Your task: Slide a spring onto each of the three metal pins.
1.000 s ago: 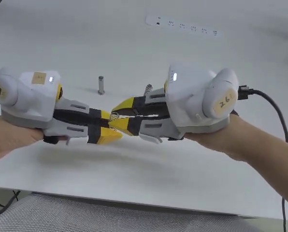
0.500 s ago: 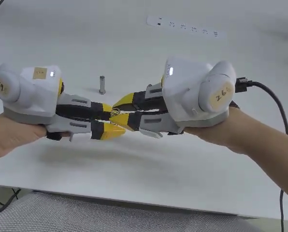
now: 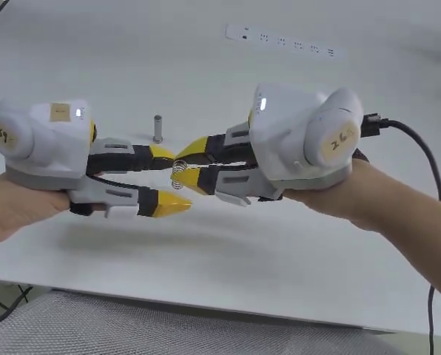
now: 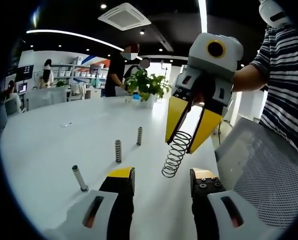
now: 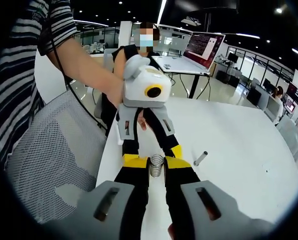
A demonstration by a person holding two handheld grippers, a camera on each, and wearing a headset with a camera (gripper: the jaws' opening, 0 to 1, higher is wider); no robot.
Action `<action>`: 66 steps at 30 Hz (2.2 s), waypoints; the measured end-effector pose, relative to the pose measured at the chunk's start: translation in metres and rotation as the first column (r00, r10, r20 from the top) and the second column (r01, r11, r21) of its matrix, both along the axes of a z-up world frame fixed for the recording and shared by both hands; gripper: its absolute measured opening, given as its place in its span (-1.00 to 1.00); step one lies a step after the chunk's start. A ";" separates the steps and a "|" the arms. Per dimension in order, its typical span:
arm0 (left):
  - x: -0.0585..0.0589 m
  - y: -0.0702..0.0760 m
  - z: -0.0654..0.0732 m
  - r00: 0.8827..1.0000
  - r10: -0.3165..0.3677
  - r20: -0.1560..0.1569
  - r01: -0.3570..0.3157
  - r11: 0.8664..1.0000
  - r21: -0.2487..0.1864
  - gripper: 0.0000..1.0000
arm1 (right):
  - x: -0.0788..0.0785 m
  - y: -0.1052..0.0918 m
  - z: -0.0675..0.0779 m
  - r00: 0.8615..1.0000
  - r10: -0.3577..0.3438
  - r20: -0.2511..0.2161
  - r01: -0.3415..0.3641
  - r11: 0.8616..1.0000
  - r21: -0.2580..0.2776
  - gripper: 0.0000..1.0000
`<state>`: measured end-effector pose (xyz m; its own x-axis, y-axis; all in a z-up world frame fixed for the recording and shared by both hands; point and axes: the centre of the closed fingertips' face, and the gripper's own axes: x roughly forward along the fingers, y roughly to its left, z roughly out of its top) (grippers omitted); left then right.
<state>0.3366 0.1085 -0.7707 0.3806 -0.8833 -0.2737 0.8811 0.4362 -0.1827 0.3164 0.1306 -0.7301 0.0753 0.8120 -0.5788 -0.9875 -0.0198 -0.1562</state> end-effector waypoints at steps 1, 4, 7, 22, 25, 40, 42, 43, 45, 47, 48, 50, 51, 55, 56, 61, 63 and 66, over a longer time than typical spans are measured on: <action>0.001 0.002 0.000 1.000 0.011 0.000 -0.011 1.000 0.000 -0.09 | 0.001 0.000 0.000 1.000 -0.002 0.001 0.002 1.000 0.000 -0.75; 0.004 0.007 -0.001 0.999 0.042 0.005 -0.042 0.999 0.002 0.07 | 0.003 -0.001 0.000 1.000 -0.009 0.005 0.009 1.000 -0.002 -0.75; 0.008 0.013 -0.002 0.997 0.080 0.007 -0.080 0.997 0.005 0.27 | 0.005 -0.002 0.000 1.000 -0.017 0.007 0.017 1.000 0.000 -0.75; 0.015 0.038 -0.005 0.982 0.188 0.017 -0.189 0.982 0.017 0.89 | 0.014 -0.007 -0.001 0.998 -0.064 0.006 0.064 0.998 0.009 -0.75; 0.014 0.040 -0.008 0.982 0.187 0.022 -0.187 0.981 0.044 0.95 | 0.016 -0.008 -0.004 0.997 -0.074 0.007 0.074 0.997 0.006 -0.75; 0.011 0.066 -0.006 0.967 0.254 0.018 -0.254 0.966 0.034 0.95 | 0.021 -0.012 -0.015 0.996 -0.084 0.001 0.084 0.996 -0.015 -0.75; 0.011 0.068 -0.005 0.966 0.258 0.017 -0.258 0.965 0.033 0.95 | 0.023 -0.012 -0.015 0.996 -0.087 0.001 0.087 0.996 -0.015 -0.75; 0.011 0.068 -0.005 0.965 0.260 0.018 -0.261 0.965 0.033 0.95 | 0.024 -0.012 -0.015 0.996 -0.089 0.002 0.089 0.996 -0.015 -0.75; 0.011 0.069 -0.004 0.965 0.263 0.020 -0.263 0.964 0.030 0.95 | 0.026 -0.012 -0.016 0.996 -0.090 0.002 0.090 0.996 -0.016 -0.75; 0.011 0.070 -0.003 0.964 0.265 0.023 -0.265 0.964 0.030 0.95 | 0.029 -0.012 -0.016 0.996 -0.094 0.003 0.094 0.995 -0.018 -0.75; 0.011 0.071 -0.003 0.964 0.267 0.024 -0.267 0.963 0.029 0.95 | 0.030 -0.011 -0.017 0.996 -0.095 0.003 0.095 0.995 -0.019 -0.75; 0.011 0.071 -0.003 0.963 0.269 0.022 -0.269 0.963 0.025 0.95 | 0.031 -0.011 -0.017 0.996 -0.094 0.000 0.094 0.995 -0.021 -0.75; 0.010 0.072 -0.003 0.963 0.269 0.022 -0.269 0.963 0.026 0.95 | 0.032 -0.010 -0.017 0.996 -0.095 0.001 0.095 0.995 -0.021 -0.75; 0.009 0.075 -0.004 0.962 0.272 0.019 -0.272 0.962 0.031 0.95 | 0.036 -0.007 -0.017 0.996 -0.089 0.007 0.089 0.996 -0.023 -0.75; 0.009 0.075 -0.004 0.962 0.273 0.020 -0.274 0.961 0.032 0.95 | 0.037 -0.006 -0.016 0.996 -0.088 0.007 0.088 0.996 -0.021 -0.75; 0.009 0.079 -0.005 0.960 0.278 0.018 -0.279 0.960 0.034 0.95 | 0.048 0.002 -0.013 0.996 -0.085 0.015 0.085 0.996 -0.019 -0.75; 0.010 0.080 -0.004 0.960 0.280 0.017 -0.281 0.959 0.034 0.95 | 0.052 0.005 -0.011 0.996 -0.085 0.021 0.085 0.996 -0.016 -0.75; 0.011 0.081 -0.004 0.958 0.286 0.018 -0.286 0.958 0.035 0.95 | 0.059 0.011 -0.009 0.996 -0.086 0.029 0.087 0.996 -0.012 -0.75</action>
